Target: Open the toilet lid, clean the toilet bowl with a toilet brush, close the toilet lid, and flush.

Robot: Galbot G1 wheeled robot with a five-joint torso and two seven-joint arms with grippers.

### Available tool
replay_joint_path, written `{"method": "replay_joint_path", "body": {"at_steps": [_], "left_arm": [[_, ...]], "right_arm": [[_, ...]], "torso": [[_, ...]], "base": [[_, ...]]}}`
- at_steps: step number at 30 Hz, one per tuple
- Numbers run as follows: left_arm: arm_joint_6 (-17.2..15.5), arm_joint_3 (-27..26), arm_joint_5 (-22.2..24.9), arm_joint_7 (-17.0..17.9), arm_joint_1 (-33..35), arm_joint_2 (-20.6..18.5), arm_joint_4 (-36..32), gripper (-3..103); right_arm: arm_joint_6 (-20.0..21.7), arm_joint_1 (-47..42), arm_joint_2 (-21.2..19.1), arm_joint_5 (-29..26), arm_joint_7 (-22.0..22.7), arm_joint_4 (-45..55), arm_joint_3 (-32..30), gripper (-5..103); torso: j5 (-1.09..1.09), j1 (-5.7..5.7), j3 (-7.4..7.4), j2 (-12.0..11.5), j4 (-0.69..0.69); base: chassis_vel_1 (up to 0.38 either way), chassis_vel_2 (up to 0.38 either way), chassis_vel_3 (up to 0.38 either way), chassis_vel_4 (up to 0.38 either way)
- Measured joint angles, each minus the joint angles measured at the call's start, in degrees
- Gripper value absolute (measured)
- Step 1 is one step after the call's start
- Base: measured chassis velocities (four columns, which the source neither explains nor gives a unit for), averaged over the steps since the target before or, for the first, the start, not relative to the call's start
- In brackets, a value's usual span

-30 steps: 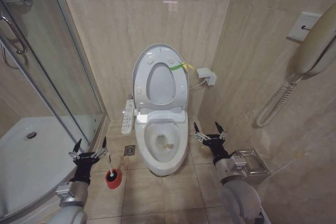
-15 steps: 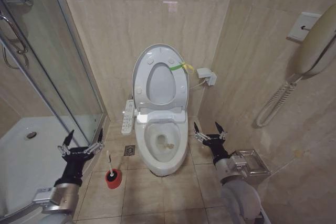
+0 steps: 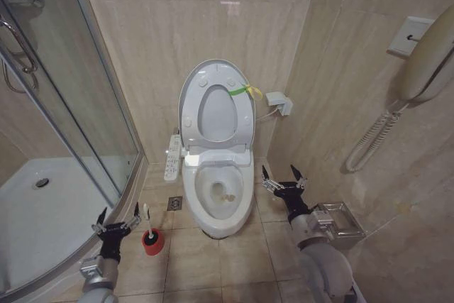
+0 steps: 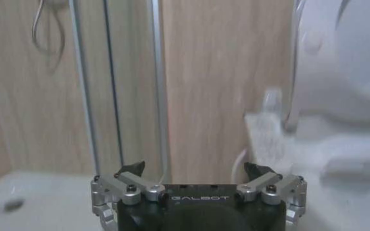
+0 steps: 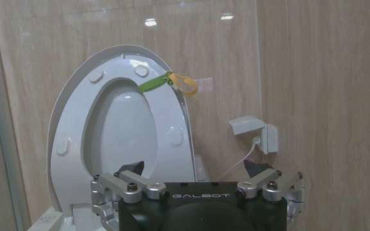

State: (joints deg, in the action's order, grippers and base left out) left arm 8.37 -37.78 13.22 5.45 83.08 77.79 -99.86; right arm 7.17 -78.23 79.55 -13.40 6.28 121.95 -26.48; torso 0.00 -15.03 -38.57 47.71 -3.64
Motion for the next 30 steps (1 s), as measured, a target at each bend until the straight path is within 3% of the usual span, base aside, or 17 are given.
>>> {"method": "replay_joint_path", "body": {"at_steps": [3,11,16,30], "left_arm": [[0.55,0.45,-0.07,0.24,-1.44,0.20,4.26,100],[6.44,1.92,-1.19,-2.35,-7.58,-1.52,19.57,100],[7.07,2.72,-1.12,-3.31,-9.56,-1.45,22.61,100],[7.67,2.75,-1.42,-3.79,-9.57,-1.17,22.44,100]], "right_arm": [[0.00,0.00,0.00,0.00,0.00,0.00,0.00,100],[0.00,0.00,0.00,0.00,0.00,0.00,0.00,100],[0.00,0.00,0.00,0.00,0.00,0.00,0.00,100],[0.00,0.00,0.00,0.00,0.00,0.00,0.00,100]], "torso": [[-0.01,0.00,0.00,0.00,0.00],[-0.01,0.00,0.00,0.00,0.00],[0.00,0.00,0.00,0.00,0.00],[0.00,0.00,0.00,0.00,0.00]], "base": [[0.000,0.000,0.000,0.000],[0.000,0.000,0.000,0.000],[0.000,0.000,0.000,0.000],[0.000,0.000,0.000,0.000]]}}
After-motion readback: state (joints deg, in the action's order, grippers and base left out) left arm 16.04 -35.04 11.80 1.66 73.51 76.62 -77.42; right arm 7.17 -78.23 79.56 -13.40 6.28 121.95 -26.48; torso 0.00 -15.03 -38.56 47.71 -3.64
